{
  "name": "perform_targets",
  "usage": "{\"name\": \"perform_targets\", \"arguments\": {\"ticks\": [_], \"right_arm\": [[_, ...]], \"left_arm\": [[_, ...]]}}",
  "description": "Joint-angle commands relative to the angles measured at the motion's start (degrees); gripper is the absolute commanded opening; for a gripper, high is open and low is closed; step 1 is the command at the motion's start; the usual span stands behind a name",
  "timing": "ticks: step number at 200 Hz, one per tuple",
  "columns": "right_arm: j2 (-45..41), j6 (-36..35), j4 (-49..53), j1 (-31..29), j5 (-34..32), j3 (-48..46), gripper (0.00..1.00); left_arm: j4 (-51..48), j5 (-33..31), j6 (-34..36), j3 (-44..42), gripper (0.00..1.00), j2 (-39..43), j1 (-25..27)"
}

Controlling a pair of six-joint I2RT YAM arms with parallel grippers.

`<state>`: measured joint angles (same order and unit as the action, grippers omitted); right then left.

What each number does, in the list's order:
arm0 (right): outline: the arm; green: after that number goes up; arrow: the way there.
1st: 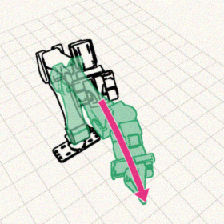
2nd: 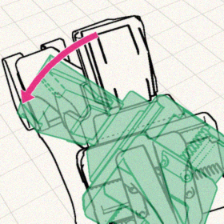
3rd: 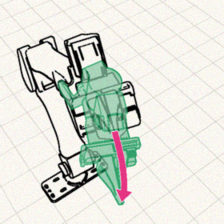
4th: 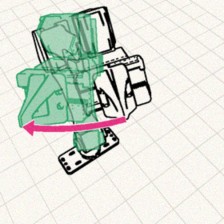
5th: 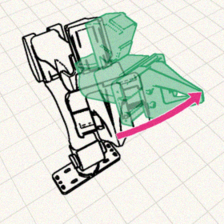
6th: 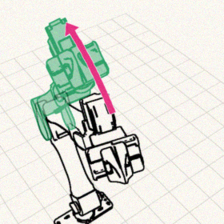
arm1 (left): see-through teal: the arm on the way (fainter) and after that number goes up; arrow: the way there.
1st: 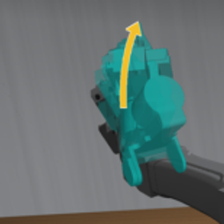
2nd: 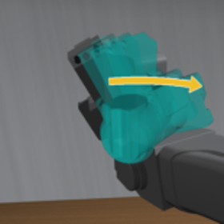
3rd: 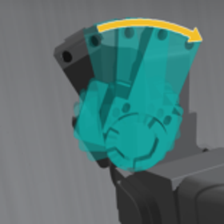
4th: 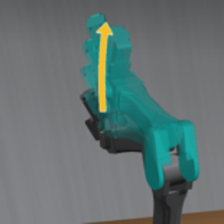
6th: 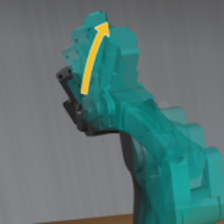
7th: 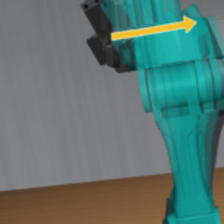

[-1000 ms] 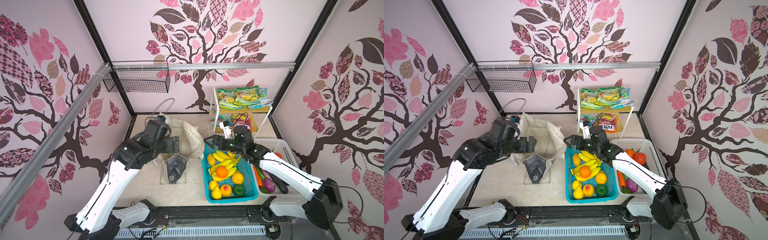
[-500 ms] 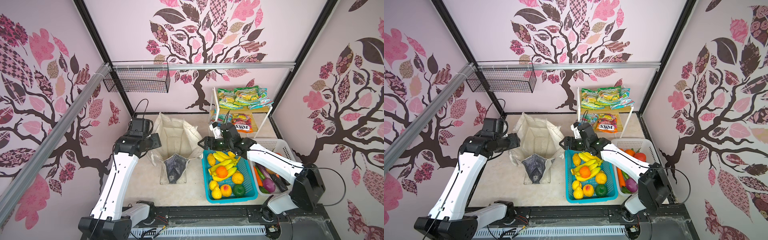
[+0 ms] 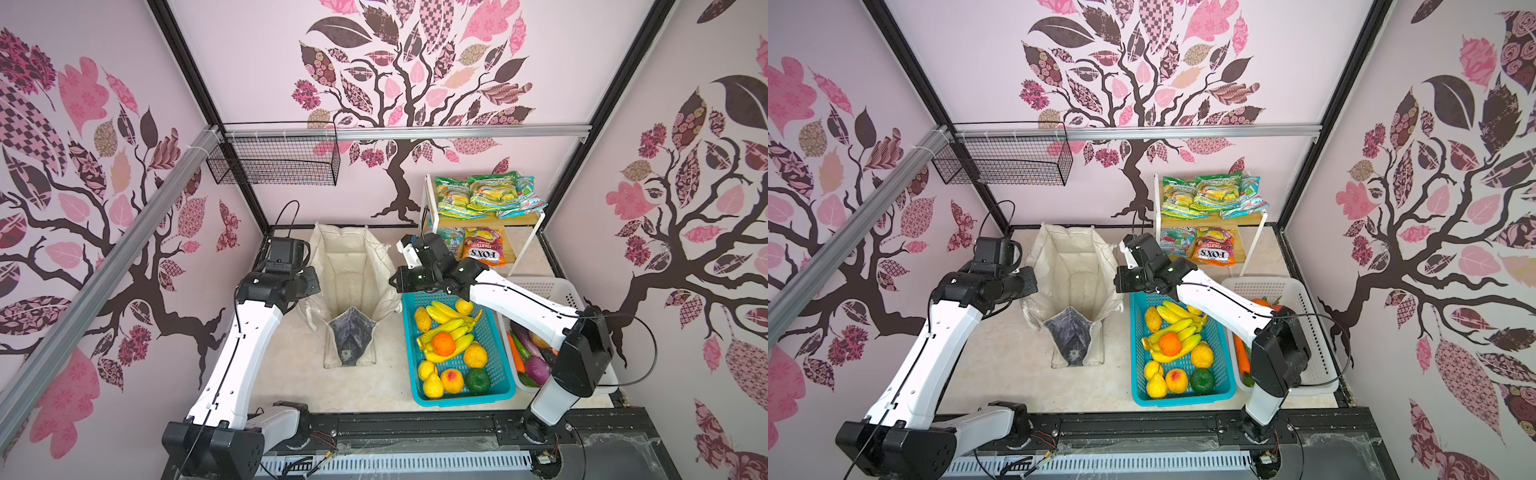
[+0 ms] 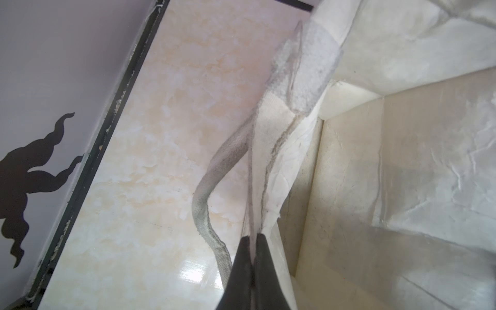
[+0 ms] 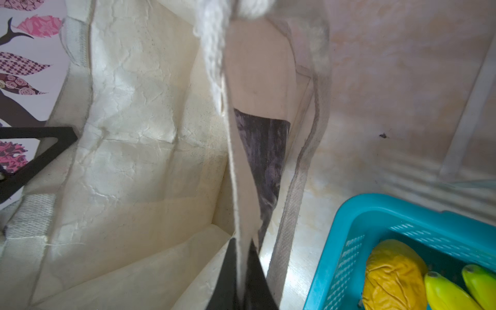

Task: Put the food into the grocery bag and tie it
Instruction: 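Grasp the tote bag rim with both grippers and pull it open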

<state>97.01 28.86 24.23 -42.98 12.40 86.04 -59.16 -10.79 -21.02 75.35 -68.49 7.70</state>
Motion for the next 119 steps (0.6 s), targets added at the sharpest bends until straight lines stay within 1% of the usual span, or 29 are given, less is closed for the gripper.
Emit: {"name": "perform_targets", "arguments": {"ticks": [1,13,27,39,51,69,90,105,119], "right_arm": [[-1.2,-3.3,6.0,-0.3,-5.7,3.3,0.0],[-2.7,-4.1,8.5,-0.3,-7.4,4.0,0.0],[-4.6,-4.8,11.0,-0.2,-9.4,4.8,0.0],[-5.3,-5.7,14.1,-0.2,-11.1,6.3,0.0],[-5.3,-6.7,18.2,0.0,-12.9,8.6,0.0],[-5.7,-8.1,22.3,0.9,-14.2,9.9,0.0],[-8.0,-8.2,24.3,4.2,-11.9,7.6,0.0],[-10.5,-8.4,23.8,6.0,-11.9,5.3,0.0],[-11.2,-8.7,24.0,6.4,-12.1,4.4,0.0]], "left_arm": [[1.5,-5.4,-0.5,0.9,0.0,0.9,-0.3],[1.4,-7.4,-0.6,2.0,0.0,1.8,-0.6],[0.5,-11.6,-0.9,3.7,0.0,2.4,-0.7],[-0.7,-15.4,-1.2,5.1,0.0,2.4,-0.6],[-1.6,-17.4,-1.5,6.2,0.0,2.4,-0.7],[-1.9,-17.1,-1.8,6.6,0.0,2.8,-0.9],[-1.1,-19.4,-2.0,5.4,0.0,4.4,-1.0],[0.4,-17.6,-1.6,4.0,0.0,5.5,-1.1],[0.4,-15.8,-1.6,3.2,0.0,5.0,-1.1]]}}
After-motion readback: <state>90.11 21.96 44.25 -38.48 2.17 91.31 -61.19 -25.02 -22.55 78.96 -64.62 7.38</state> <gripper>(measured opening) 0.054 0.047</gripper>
